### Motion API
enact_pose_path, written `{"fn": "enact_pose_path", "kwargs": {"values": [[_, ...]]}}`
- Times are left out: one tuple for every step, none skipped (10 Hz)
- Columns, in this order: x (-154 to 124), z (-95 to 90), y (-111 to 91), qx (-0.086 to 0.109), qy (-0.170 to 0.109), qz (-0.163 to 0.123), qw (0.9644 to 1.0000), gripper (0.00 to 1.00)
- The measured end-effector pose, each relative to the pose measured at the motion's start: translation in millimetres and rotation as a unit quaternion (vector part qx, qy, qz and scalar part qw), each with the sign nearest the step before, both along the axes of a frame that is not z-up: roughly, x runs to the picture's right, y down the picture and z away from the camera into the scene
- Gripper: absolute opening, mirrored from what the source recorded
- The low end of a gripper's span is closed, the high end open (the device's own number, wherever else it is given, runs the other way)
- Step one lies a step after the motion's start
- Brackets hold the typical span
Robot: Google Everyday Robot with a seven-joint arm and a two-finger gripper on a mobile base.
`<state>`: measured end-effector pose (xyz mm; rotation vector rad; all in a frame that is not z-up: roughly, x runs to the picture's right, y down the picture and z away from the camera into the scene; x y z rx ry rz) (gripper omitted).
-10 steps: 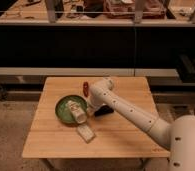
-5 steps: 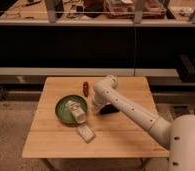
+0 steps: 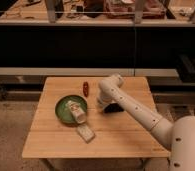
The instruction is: Push the eraser across the table
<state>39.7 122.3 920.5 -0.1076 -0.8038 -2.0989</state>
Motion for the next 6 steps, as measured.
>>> {"fn": "enact_pose_path", "kwargs": {"values": [[4,1.7,0,-0.001,0.003,0.004,1.0,0.0],[8,3.3,-2,-0.002,0.006,0.007,1.0,0.0],[12,5.1,-3,-0.004,0.007,0.013,0.9999,0.0],[15,6.2,-4,-0.004,0.009,0.016,0.9998,0.0],[22,7.9,-6,-0.004,0.013,0.021,0.9997,0.0],[28,9.4,-8,-0.004,0.018,0.026,0.9995,0.0]]}}
